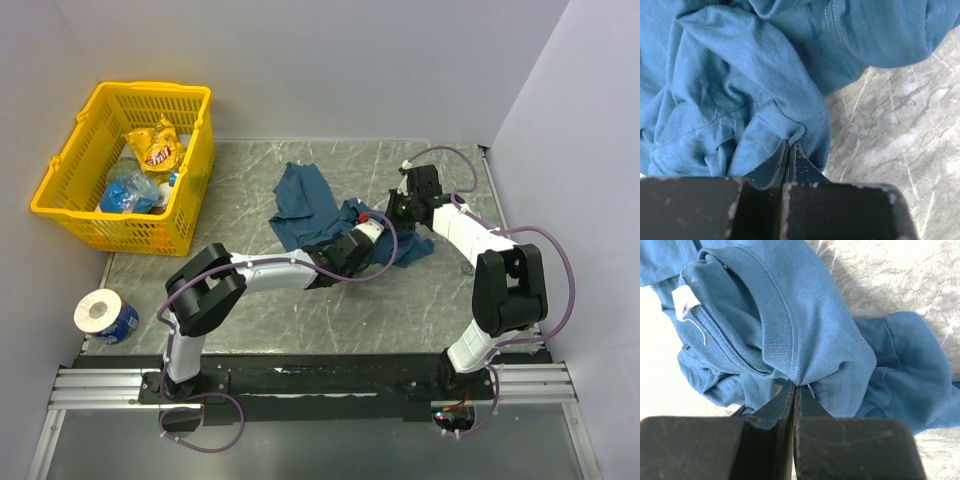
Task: Pin the brooch onto the clothing
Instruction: Flatten out the clothes at the center of the board.
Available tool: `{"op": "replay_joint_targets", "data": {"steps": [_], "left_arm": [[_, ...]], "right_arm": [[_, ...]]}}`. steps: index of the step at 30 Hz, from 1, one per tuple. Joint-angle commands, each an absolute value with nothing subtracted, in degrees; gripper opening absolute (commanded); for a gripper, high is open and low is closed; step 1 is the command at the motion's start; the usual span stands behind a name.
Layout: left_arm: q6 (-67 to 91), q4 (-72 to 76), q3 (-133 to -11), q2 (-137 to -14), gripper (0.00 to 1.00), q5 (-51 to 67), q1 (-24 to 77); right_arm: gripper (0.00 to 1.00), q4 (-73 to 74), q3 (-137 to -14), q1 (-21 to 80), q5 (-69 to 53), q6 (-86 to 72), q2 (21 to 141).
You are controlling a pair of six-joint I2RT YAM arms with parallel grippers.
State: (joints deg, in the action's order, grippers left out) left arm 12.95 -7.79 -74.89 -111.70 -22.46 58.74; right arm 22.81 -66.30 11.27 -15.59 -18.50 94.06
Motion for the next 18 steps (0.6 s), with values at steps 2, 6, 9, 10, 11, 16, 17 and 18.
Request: {"op": "replay_joint_targets", "data": {"steps": [2,6,9,10,11,16,17,18], "left_arm": [[13.3,-4.3,-73.1,-108.1,0.01,-23.4,57.7],[13.8,-3.3,-69.9,-102.0,0.01,-24.4,55.2],[13.5,-3.8,-67.0,-94.9,0.01,-27.5,52.1],[13.2,-4.2,-65.7,-92.7,0.01,-28.6,50.6],[12.9,-4.5,-65.1,-88.1,0.01,-30.0,50.0],[10.3,-4.7,-62.3,-73.7,0.01,-41.4,48.6],[10.0,-5.0,-62.1,-69.4,0.01,-42.4,48.6],[9.5,-5.4,-61.9,-67.3,0.01,-44.5,48.6]], "right_arm": [[0.00,22.8,-66.4,11.3,-15.4,-17.6,91.8],[0.00,23.8,-66.7,11.5,-14.8,-16.9,90.9],[0.00,24.8,-67.3,12.2,-14.4,-16.1,89.7],[0.00,25.0,-67.8,12.6,-14.7,-15.2,89.3],[0.00,25.2,-68.1,12.9,-15.2,-14.9,88.9],[0.00,23.7,-67.6,17.0,-18.9,-10.6,83.5],[0.00,23.5,-67.2,17.7,-19.6,-10.2,82.5],[0.00,23.1,-66.9,18.2,-21.1,-9.9,80.3]]}}
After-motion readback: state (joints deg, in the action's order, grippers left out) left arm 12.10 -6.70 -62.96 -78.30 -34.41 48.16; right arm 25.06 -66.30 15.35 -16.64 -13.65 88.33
